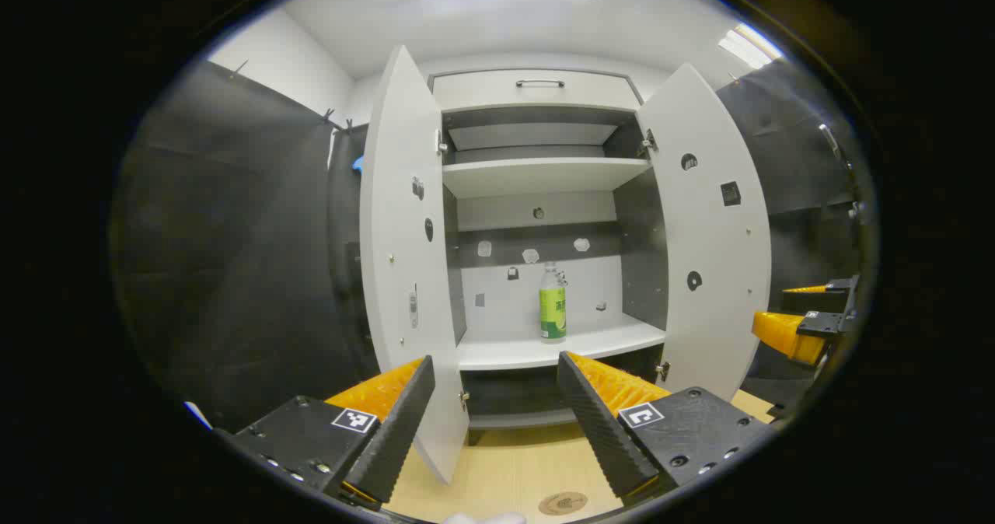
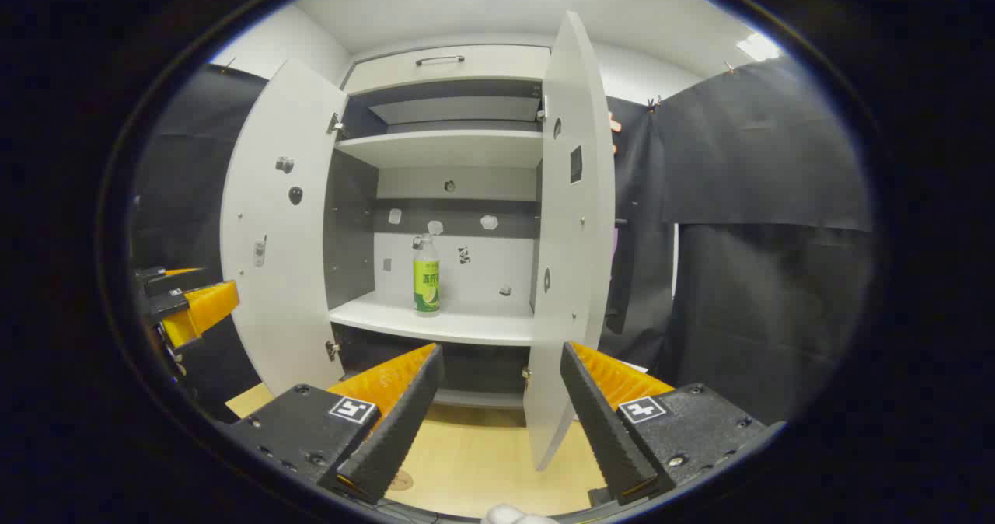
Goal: Grasp the bottle in the cabinet with the left hand and place it on the coaster, then close the right door with the right hand and the left door with the left hand.
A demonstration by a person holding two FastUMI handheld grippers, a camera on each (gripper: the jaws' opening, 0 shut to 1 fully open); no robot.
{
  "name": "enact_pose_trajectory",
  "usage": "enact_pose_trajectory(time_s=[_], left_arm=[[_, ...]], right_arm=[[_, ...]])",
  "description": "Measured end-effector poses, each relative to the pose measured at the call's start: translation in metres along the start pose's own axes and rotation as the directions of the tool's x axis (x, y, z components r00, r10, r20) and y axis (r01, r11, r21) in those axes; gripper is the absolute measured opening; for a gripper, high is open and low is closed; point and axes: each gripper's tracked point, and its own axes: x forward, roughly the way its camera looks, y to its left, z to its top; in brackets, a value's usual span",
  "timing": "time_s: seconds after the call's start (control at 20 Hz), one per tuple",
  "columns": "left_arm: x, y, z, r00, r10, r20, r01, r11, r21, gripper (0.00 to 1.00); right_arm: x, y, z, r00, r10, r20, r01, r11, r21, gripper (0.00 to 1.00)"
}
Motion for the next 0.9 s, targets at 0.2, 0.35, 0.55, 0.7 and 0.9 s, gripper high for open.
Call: enact_pose_trajectory(time_s=[0.2,0.35,0.55,0.7,0.9], left_arm=[[-0.0007,-0.0032,-0.0021,1.0,-0.004,-0.007,0.004,1.0,0.002,0.97],[-0.0013,-0.0054,-0.0037,1.0,-0.006,-0.011,0.006,1.0,0.001,0.97],[-0.0017,-0.0061,-0.0036,1.0,-0.003,-0.01,0.003,1.0,0.003,0.97],[-0.0022,-0.0055,-0.002,1.0,0.003,-0.006,-0.003,1.0,0.0,0.97],[0.0003,-0.0054,-0.0035,1.0,0.006,-0.008,-0.006,1.0,0.0,0.97]], right_arm=[[-0.0002,0.0008,-0.0029,1.0,-0.003,-0.004,0.003,1.0,-0.01,0.99],[-0.0019,0.0004,-0.0029,1.0,-0.005,0.003,0.005,1.0,-0.021,0.99],[-0.0022,0.0005,-0.0035,1.0,-0.003,0.0,0.003,1.0,-0.015,0.99],[-0.0026,0.0,-0.0021,1.0,-0.003,0.004,0.003,1.0,-0.011,0.99],[-0.0018,-0.0021,-0.0006,1.0,-0.001,0.009,0.001,1.0,-0.004,0.99]])
